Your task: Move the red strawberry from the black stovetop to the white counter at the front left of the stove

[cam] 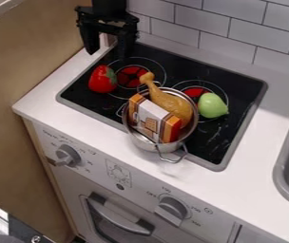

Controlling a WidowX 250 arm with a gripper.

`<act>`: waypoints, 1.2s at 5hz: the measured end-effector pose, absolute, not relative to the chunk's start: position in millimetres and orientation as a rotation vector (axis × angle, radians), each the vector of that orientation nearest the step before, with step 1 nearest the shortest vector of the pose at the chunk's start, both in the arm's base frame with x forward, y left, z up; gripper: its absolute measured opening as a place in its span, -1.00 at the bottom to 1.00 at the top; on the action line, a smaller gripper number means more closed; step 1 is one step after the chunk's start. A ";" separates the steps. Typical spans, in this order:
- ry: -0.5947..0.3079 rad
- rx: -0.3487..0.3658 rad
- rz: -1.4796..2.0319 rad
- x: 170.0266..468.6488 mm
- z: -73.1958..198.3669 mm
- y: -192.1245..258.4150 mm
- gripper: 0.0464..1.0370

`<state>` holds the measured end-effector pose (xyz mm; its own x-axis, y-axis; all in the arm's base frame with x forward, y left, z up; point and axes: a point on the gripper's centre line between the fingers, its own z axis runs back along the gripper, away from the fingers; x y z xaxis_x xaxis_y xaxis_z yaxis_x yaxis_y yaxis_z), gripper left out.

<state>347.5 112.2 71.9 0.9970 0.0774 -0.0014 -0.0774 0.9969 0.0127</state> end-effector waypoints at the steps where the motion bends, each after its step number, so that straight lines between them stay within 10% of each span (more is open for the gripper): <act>1: 0.051 0.001 0.077 342.1 55.7 110.7 0.92; 6: 0.036 -0.009 0.055 326.7 27.9 117.9 0.86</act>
<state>326.7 117.9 27.9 0.9978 0.0549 -0.0360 -0.0553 0.9984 -0.0080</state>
